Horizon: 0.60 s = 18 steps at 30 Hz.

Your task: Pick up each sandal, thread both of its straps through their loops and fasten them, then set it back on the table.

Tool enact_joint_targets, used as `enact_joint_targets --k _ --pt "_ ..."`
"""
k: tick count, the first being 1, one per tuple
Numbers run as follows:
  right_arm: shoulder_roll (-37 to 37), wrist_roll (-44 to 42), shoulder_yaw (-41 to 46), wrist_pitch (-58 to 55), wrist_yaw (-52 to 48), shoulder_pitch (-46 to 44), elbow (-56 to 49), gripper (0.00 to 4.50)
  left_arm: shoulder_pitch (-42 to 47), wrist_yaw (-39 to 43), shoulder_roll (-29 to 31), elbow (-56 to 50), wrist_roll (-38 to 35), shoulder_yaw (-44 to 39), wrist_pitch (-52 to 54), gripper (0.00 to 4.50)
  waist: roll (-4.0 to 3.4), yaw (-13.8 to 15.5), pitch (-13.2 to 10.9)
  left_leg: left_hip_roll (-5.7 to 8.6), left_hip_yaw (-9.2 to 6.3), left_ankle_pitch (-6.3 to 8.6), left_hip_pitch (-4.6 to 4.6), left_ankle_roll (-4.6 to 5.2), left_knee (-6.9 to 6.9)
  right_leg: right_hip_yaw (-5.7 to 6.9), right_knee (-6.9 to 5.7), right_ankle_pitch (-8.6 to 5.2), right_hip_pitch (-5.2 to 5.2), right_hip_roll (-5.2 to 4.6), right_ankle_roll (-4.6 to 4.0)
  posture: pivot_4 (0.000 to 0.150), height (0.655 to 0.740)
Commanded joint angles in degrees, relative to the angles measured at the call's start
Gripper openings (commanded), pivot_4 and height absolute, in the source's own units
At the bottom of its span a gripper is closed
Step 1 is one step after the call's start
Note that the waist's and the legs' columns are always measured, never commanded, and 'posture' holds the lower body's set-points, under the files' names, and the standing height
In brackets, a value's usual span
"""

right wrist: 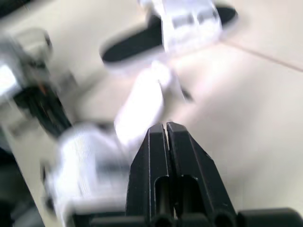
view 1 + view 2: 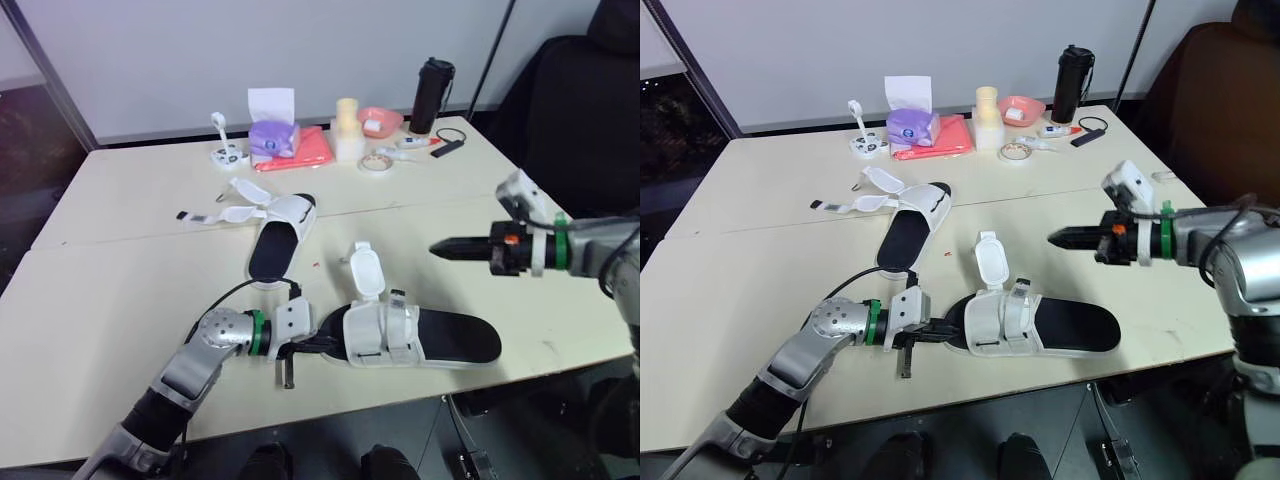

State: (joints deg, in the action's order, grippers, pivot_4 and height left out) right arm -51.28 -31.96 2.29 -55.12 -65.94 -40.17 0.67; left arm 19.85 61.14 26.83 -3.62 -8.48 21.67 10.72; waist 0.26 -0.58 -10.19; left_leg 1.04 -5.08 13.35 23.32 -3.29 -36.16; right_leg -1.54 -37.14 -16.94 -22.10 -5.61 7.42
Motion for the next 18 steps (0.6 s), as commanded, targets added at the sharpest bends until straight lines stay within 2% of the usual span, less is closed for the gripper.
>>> enact_joint_targets --k 1,4,8,13,18 --pt "3.80 -0.07 -2.68 -2.11 0.03 -3.74 7.36 0.05 -1.46 0.82 0.78 0.81 1.16 1.70 0.95 0.00 -0.01 0.00 0.00 0.00 0.02 0.00 0.02 0.00 0.00 -0.01 0.02 0.00 -0.03 0.00 0.00 0.150 0.7400" --pt "6.11 0.62 -3.86 -1.50 -0.34 -6.04 12.10 0.05 -1.68 0.85 0.87 0.62 1.27 1.72 0.90 0.00 -0.02 -0.02 -0.01 0.01 0.02 0.00 0.09 0.00 0.02 -0.01 -0.01 0.00 -0.14 -0.01 0.00 0.150 0.7400" --pt "8.20 1.27 -4.57 -0.95 -0.14 -8.69 16.41 1.78 -2.41 0.57 1.05 -0.15 1.39 1.74 1.08 0.00 -0.03 -0.21 -0.01 0.01 0.03 0.00 0.07 0.00 0.01 -0.01 -0.05 0.00 -0.14 -0.01 0.00 0.150 0.7400" --pt "9.91 1.91 -5.97 -2.72 -1.82 -12.35 21.85 4.44 -3.08 0.29 1.29 -0.52 1.46 1.57 1.13 0.00 -0.03 -0.26 0.00 0.01 0.03 0.00 0.06 0.00 0.02 -0.01 -0.06 0.00 -0.16 -0.01 0.00 0.150 0.7400" --pt "12.47 2.93 -8.20 -5.62 -4.00 -16.76 29.97 4.44 -2.86 -0.10 1.17 -0.26 1.71 1.40 0.93 0.00 -0.04 -0.33 0.00 0.01 0.03 0.00 0.06 0.00 0.02 -0.01 -0.07 0.00 -0.17 -0.01 0.00 0.150 0.7400"
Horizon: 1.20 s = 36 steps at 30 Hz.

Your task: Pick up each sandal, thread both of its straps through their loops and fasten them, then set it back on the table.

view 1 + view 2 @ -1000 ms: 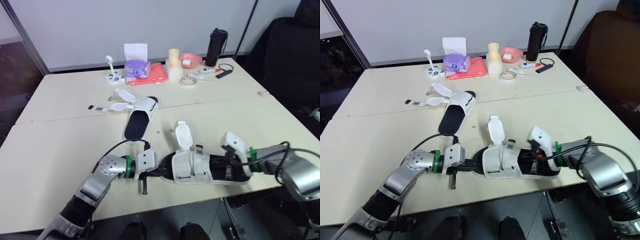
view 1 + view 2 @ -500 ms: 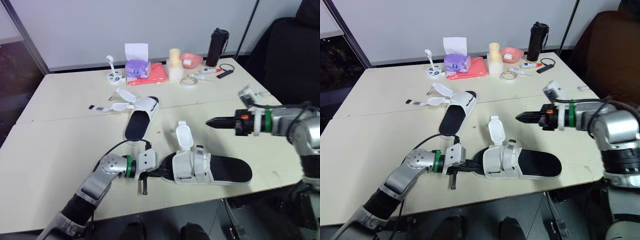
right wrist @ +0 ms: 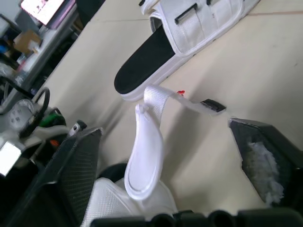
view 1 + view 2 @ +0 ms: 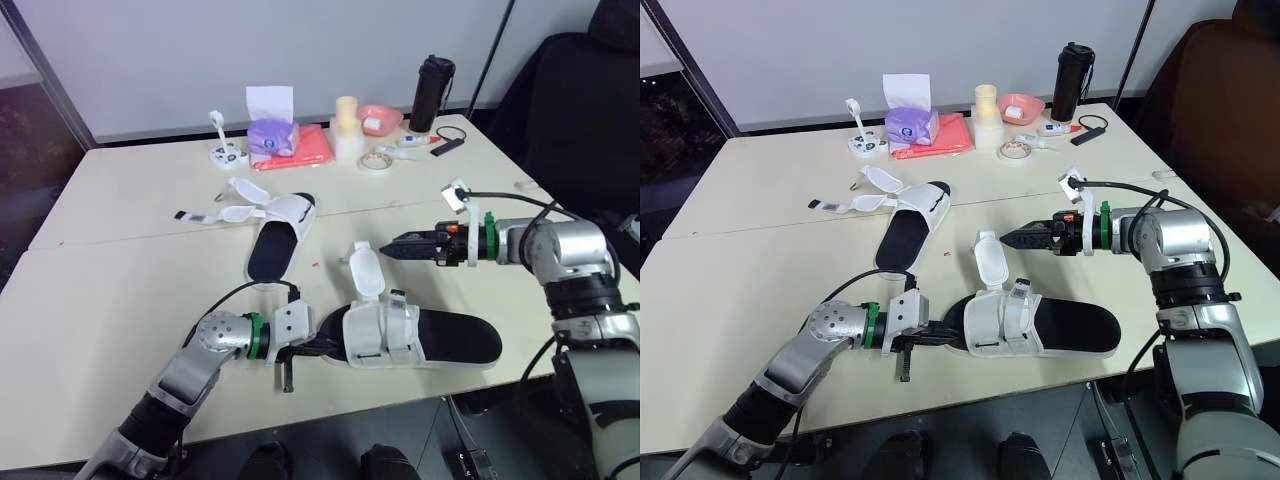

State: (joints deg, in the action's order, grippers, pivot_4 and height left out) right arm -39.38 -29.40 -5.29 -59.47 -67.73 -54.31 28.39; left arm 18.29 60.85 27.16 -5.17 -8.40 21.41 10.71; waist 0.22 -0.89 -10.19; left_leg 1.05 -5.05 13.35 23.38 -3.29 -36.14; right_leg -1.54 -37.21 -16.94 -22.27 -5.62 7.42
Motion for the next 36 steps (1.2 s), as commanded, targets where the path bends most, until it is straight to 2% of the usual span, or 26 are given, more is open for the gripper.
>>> enact_joint_targets --k 1,6,10,16,26,29,36 --pt "0.72 0.75 -1.59 -1.29 -3.17 -2.87 2.80 4.44 -1.26 0.09 0.79 1.31 1.65 1.63 0.94 0.00 0.00 0.01 0.00 0.00 0.00 0.00 0.00 0.00 0.00 0.00 0.00 0.00 0.00 0.00 0.00 0.150 0.7400" --pt "2.76 2.87 -6.19 -0.34 -6.65 -2.93 3.46 4.44 -1.39 -0.16 0.81 1.02 1.67 1.57 1.02 0.00 -0.01 -0.07 0.00 0.00 0.00 0.00 0.00 0.00 0.00 0.00 -0.01 0.00 -0.01 0.00 0.00 0.150 0.7400" --pt "6.59 3.60 -6.63 0.58 -7.29 -4.99 5.74 4.44 -1.65 -0.39 0.88 0.64 1.67 1.42 1.22 0.00 -0.01 -0.13 0.01 0.00 0.00 0.00 -0.01 0.00 -0.01 0.00 -0.07 0.00 -0.02 0.00 0.00 0.150 0.7400" --pt "12.18 3.89 -3.83 3.73 -6.56 -9.95 11.60 4.44 -1.77 -1.19 0.84 -0.20 1.60 1.23 1.86 0.00 -0.02 -0.08 0.01 0.00 -0.01 0.00 -0.01 0.00 -0.01 0.00 -0.11 0.00 -0.04 0.00 0.00 0.150 0.7400" --pt "13.20 1.28 1.99 -1.22 -6.86 -11.86 12.32 4.44 -1.60 -2.19 0.54 -0.81 1.46 1.04 2.44 0.00 -0.02 -0.02 0.01 0.01 -0.01 0.00 -0.01 0.00 -0.02 0.00 -0.13 0.00 -0.04 0.01 0.00 0.150 0.7400" --pt "13.38 0.15 3.20 -3.22 -6.40 -11.87 10.42 3.63 -1.15 -2.19 0.30 -0.54 1.42 1.16 2.45 0.00 -0.02 -0.02 0.01 0.01 -0.01 0.00 -0.01 0.00 -0.02 0.00 -0.13 0.00 -0.04 0.00 0.00 0.150 0.7400" --pt "13.08 -2.27 4.93 -6.53 -4.25 -10.90 3.95 0.10 -0.48 -2.03 -0.14 0.24 1.35 1.27 2.19 0.00 -0.03 0.12 0.01 0.01 -0.01 0.00 -0.01 0.00 -0.03 0.00 -0.13 0.00 -0.03 0.00 0.00 0.150 0.7400"
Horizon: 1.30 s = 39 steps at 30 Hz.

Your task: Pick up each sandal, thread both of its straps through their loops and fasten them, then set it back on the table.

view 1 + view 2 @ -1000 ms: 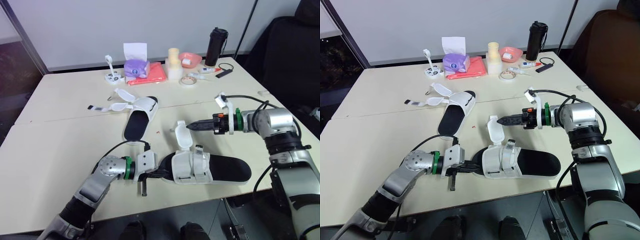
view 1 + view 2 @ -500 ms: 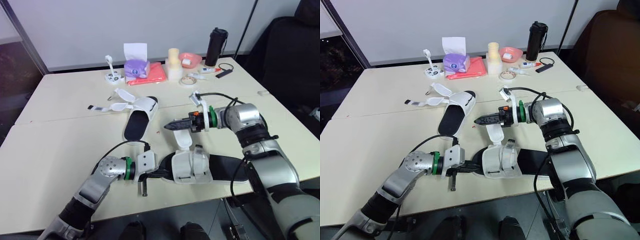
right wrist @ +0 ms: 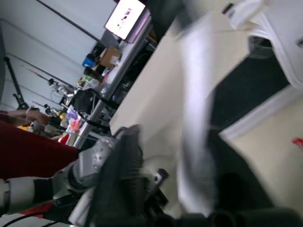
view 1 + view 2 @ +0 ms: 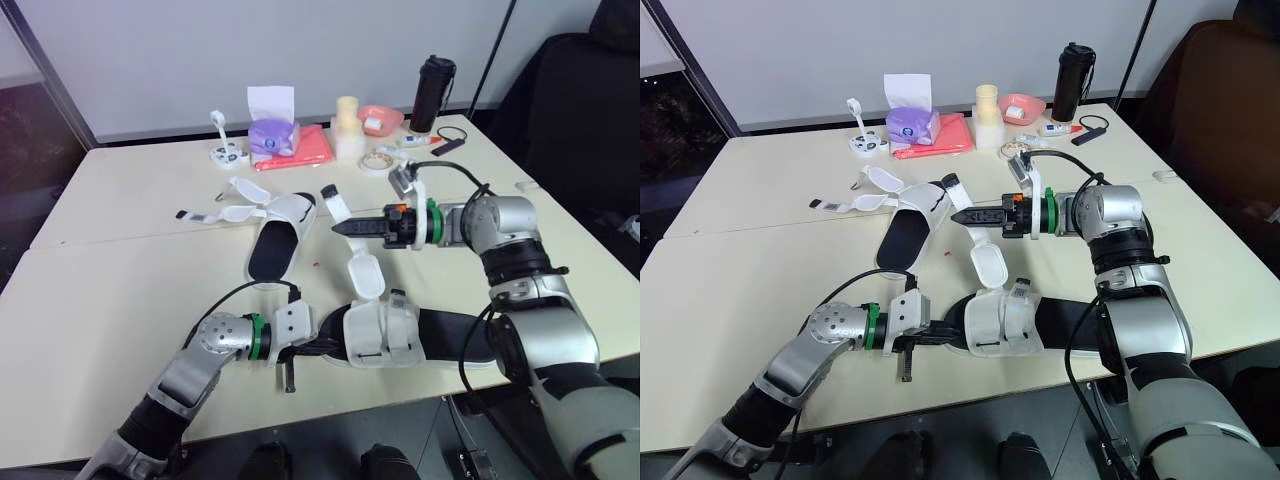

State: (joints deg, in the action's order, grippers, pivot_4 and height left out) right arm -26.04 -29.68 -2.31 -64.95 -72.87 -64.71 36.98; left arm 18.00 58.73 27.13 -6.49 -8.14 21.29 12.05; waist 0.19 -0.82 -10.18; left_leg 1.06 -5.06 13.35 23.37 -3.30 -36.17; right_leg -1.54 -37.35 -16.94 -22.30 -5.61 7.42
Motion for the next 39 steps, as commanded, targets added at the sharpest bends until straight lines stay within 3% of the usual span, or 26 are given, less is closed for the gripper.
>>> enact_joint_targets --k 1,2,8,15,18,21,28,31,35,38,39 --pt "-0.38 -2.34 2.20 -1.47 1.34 -0.21 -5.81 0.04 -0.15 0.14 -0.16 1.66 1.10 1.41 0.79 0.00 0.00 0.05 0.00 0.00 0.00 0.00 0.00 0.00 0.00 0.00 0.00 0.00 0.00 0.00 0.00 0.150 0.7400" --pt "-0.54 -2.81 2.56 -1.88 1.81 0.20 -7.37 0.04 -0.14 0.19 -0.19 1.73 1.12 1.42 0.74 0.00 0.00 0.05 0.00 0.00 0.00 0.00 0.00 0.00 0.00 0.00 0.00 0.00 0.00 0.00 0.00 0.150 0.7400" --pt "-5.67 -1.35 2.82 9.72 8.67 18.14 -44.97 0.04 -0.79 0.24 -0.23 1.96 0.76 1.12 0.74 0.00 0.00 0.31 0.00 0.01 -0.04 0.00 0.04 0.00 0.01 0.02 0.05 -0.01 0.00 0.00 0.02 0.150 0.7400" --pt "-14.30 6.11 -4.25 26.22 11.07 41.48 -72.10 0.04 -1.24 0.33 -0.82 2.39 -1.19 -0.15 2.72 0.00 0.01 0.10 0.00 0.01 -0.03 0.00 -0.02 0.00 -0.02 0.02 0.03 -0.01 0.08 0.00 0.03 0.150 0.7400" --pt "-16.97 11.21 -7.41 34.14 11.45 46.65 -75.84 0.04 -1.14 0.86 -0.59 2.40 -1.65 -0.25 3.26 0.00 0.02 0.08 0.00 0.01 -0.03 0.00 -0.03 0.00 -0.04 0.02 0.03 -0.01 0.09 0.00 0.03 0.150 0.7400" --pt "-21.01 21.97 -12.66 48.56 10.96 49.95 -74.62 0.04 -1.38 2.01 0.09 1.95 -1.95 0.15 3.74 0.00 0.04 0.05 0.01 0.01 -0.03 0.00 -0.07 0.00 -0.07 0.02 0.04 -0.01 0.13 0.00 0.03 0.150 0.7400" --pt "-25.97 29.12 -16.59 62.52 8.44 55.80 -72.09 0.04 -1.67 3.54 1.09 1.35 -1.88 0.99 4.21 0.00 0.04 -0.02 0.01 0.00 -0.03 0.00 -0.08 0.00 0.02 0.02 0.10 -0.02 0.13 0.00 0.03 0.150 0.7400" --pt "-26.41 33.62 -16.99 69.31 9.24 55.36 -70.11 0.92 -1.65 3.65 1.11 1.33 -1.78 1.17 4.36 0.00 0.05 0.07 0.01 0.00 -0.03 0.00 -0.08 0.00 0.01 0.02 0.10 -0.02 0.15 0.00 0.02 0.150 0.7400" --pt "-30.27 37.77 -14.23 77.70 9.88 57.18 -69.34 3.08 -2.18 3.51 0.90 1.11 -1.51 1.96 4.38 0.00 0.05 0.12 0.01 0.00 -0.03 0.00 -0.08 0.00 0.00 0.02 0.10 -0.02 0.17 0.00 0.02 0.150 0.7400" --pt "-35.79 35.92 -9.77 78.62 8.21 62.78 -70.92 4.47 -2.46 3.41 0.78 0.75 -1.48 2.45 4.35 0.00 0.04 0.40 0.01 0.00 -0.04 0.00 -0.08 0.00 0.01 0.03 0.14 -0.03 0.19 0.00 0.02 0.150 0.7400" --pt "-37.10 35.44 -8.63 78.79 7.81 64.21 -71.23 4.47 -2.52 3.36 0.77 0.68 -1.48 2.51 4.35 0.00 0.06 0.30 0.01 0.00 -0.04 0.00 -0.08 0.00 0.00 0.03 0.17 -0.03 0.23 -0.01 0.02 0.150 0.7400"
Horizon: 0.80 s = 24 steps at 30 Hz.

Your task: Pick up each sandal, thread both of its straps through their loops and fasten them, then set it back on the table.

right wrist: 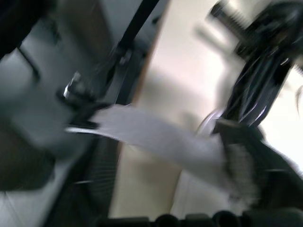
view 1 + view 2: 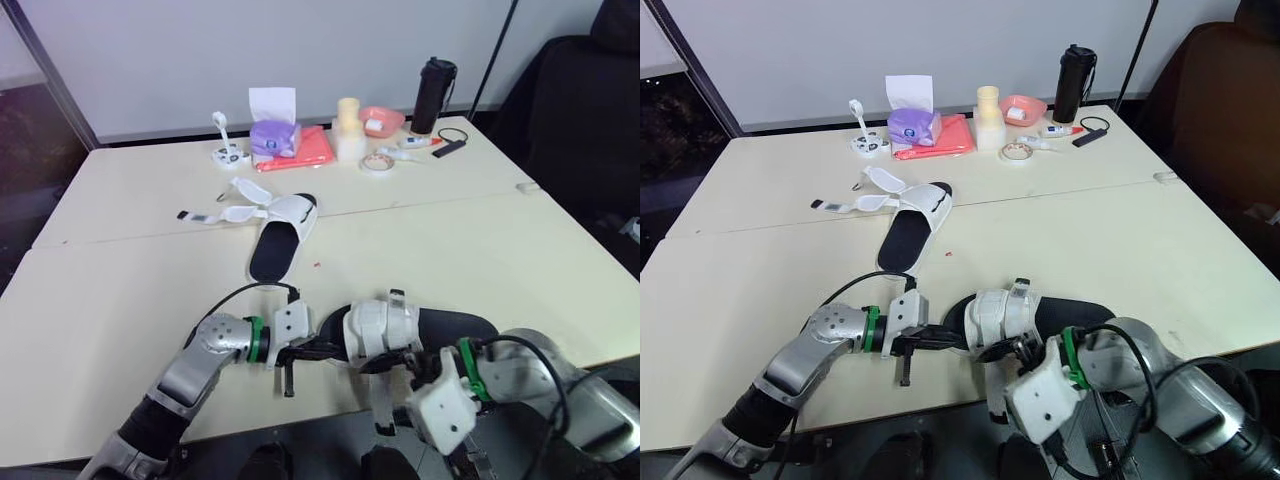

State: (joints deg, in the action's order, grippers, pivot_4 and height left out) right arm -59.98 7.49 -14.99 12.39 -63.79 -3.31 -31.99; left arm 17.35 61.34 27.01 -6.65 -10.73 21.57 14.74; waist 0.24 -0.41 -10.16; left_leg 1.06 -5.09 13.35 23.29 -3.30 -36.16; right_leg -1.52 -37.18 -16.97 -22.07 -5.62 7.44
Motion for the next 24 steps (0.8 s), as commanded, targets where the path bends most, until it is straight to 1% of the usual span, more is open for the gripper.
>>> enact_joint_targets --k 1,4,7,11,13,16,18,20,22,24 --pt "-5.01 -2.78 6.36 1.22 -1.88 4.98 -2.15 4.47 -1.79 0.73 0.84 0.90 1.09 2.17 1.62 0.00 0.02 -0.13 0.00 0.00 0.00 0.00 -0.04 0.00 0.00 0.00 0.04 0.00 0.07 0.00 0.00 0.150 0.7400" --pt "-9.11 -6.14 12.66 -0.15 -4.00 10.94 -1.50 4.47 -1.67 0.63 0.66 1.34 1.20 2.12 1.18 0.00 0.04 -0.10 -0.02 0.00 0.00 0.01 -0.25 0.01 0.00 0.00 0.07 -0.01 0.32 -0.01 -0.01 0.150 0.7400" --pt "-10.23 -12.93 17.90 -6.04 -6.19 14.50 -1.46 4.47 -1.47 0.60 0.34 1.85 1.38 2.27 0.72 0.00 0.10 -0.09 -0.04 -0.02 0.01 0.08 -0.85 0.09 0.07 0.00 0.26 -0.11 0.94 -0.01 -0.19 0.150 0.7400" --pt "-10.82 -22.76 21.91 -20.68 -8.60 16.22 -3.11 4.47 -1.13 0.35 -0.39 2.74 1.89 2.81 -0.15 0.00 0.10 -0.02 -0.04 -0.03 0.00 0.09 -0.92 0.10 0.02 0.00 0.31 -0.14 1.07 -0.03 -0.19 0.150 0.7400" --pt "-9.92 -31.05 22.22 -32.72 -7.24 14.42 -4.19 4.47 -1.18 0.27 -0.65 2.66 1.85 2.87 -0.15 0.00 0.09 0.09 -0.03 -0.03 0.00 0.09 -0.91 0.10 0.01 0.00 0.31 -0.13 1.07 -0.04 -0.19 0.150 0.7400" --pt "-11.31 -41.62 21.30 -50.60 -6.53 11.41 -4.04 4.47 -1.29 0.26 -0.79 2.96 2.14 3.00 -0.59 0.00 0.09 0.31 -0.03 -0.03 -0.01 0.09 -0.91 0.10 0.01 0.00 0.34 -0.13 1.07 -0.05 -0.20 0.150 0.7400" --pt "-10.36 -47.59 19.94 -60.09 -5.08 7.37 -2.42 4.47 -1.09 0.07 -1.06 3.35 2.31 2.94 -0.77 0.00 0.09 0.71 -0.03 -0.03 -0.01 0.09 -0.89 0.10 0.02 0.00 0.42 -0.14 1.07 -0.05 -0.23 0.150 0.7400" --pt "-7.68 -56.10 18.89 -70.75 -3.10 1.69 0.00 4.47 -0.98 -0.15 -1.29 3.48 2.38 2.98 -0.83 0.00 0.08 0.99 -0.02 -0.03 0.00 0.09 -0.87 0.10 0.03 0.00 0.56 -0.14 1.08 -0.05 -0.26 0.150 0.7400" --pt "-5.08 -60.83 18.20 -77.31 -0.97 -1.99 1.58 4.47 -1.15 -0.33 -1.32 3.23 2.51 3.17 -0.88 0.00 0.08 1.11 -0.02 -0.05 0.00 0.09 -0.84 0.10 0.04 0.02 0.73 -0.12 1.13 -0.04 -0.29 0.150 0.7400" --pt "-2.67 -62.12 16.88 -81.49 1.85 -4.54 2.75 4.47 -1.31 -0.42 -1.14 2.88 2.83 3.46 -1.15 0.00 0.08 1.31 -0.02 -0.04 0.00 0.10 -0.79 0.11 0.05 0.03 0.84 -0.12 1.16 -0.04 -0.28 0.150 0.7400"
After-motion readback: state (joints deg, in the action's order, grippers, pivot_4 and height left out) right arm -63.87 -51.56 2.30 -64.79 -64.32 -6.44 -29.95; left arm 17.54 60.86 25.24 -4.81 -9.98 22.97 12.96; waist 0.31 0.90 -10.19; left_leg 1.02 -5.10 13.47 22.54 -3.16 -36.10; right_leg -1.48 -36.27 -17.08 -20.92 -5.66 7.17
